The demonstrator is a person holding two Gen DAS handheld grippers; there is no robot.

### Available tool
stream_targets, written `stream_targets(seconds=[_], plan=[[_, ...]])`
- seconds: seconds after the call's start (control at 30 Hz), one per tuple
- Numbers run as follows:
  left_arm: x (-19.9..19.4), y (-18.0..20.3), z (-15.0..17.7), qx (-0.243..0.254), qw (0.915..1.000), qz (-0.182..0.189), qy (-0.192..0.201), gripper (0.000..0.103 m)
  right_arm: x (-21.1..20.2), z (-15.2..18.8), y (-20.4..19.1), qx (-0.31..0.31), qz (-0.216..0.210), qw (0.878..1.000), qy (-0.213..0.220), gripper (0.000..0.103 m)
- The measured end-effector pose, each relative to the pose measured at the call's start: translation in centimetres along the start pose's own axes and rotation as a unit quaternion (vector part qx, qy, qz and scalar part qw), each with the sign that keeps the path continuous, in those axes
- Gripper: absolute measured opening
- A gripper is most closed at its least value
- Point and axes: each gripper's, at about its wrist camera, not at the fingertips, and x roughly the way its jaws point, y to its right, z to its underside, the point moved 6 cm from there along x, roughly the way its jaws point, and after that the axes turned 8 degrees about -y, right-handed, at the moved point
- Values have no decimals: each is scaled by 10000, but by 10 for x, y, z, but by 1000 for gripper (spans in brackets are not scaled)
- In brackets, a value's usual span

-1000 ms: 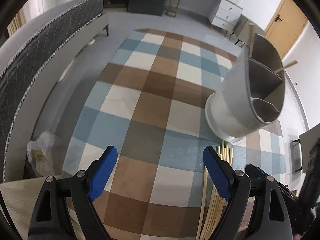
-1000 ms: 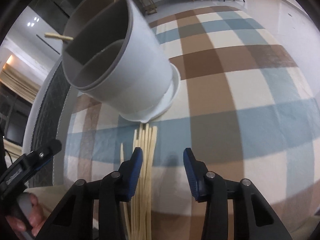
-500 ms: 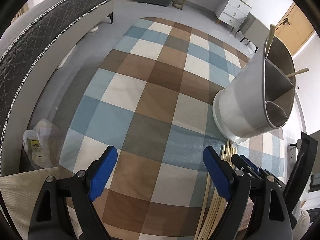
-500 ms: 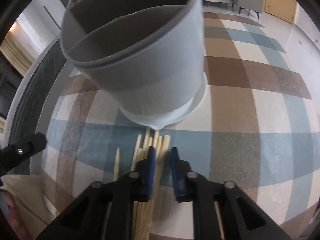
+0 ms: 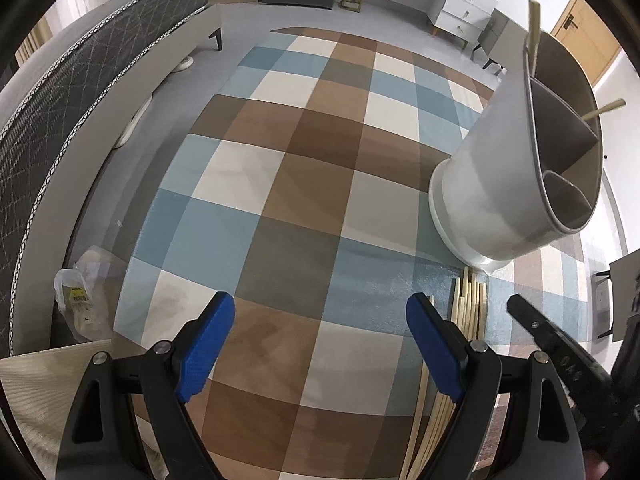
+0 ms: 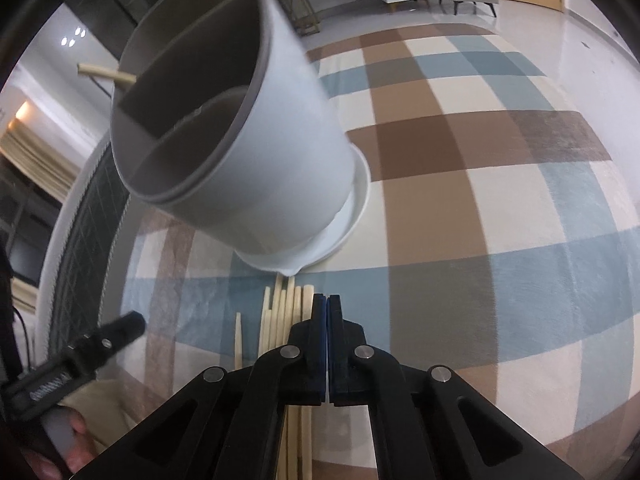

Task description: Organize utensils

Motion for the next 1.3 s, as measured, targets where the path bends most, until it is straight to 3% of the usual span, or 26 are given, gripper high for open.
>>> stream_targets(seconds=[0.37,0.53,0.73,0.87,0.93,1.0,1.13,1.3], plan=[[0,5,6,96,9999,-107,73,84,-45,-6,20,681,-778,9930,568,0],[4,8,11,21,9999,129,-78,84,-59,-7,32,995,-1137,9857,741,0],[12,21,17,228,9994,155,-232,84,-50,-5,40,1168,-1205,9844,523,3],[18,22,19,291,9989,85,-349,84,-30,-1,26,917,-1073,9900,82,5],[19,17,19,201,9990,55,-390,84,-20,1,18,735,-974,9925,-81,12],[19,10,17,30,9990,101,-434,84,-7,1,7,446,-629,9967,-261,24],[16,-3,12,-230,9988,133,-421,84,12,2,-17,-299,72,9986,-428,24],[10,-15,4,-440,9982,211,-361,84,31,9,-38,-1075,946,9883,-528,24]])
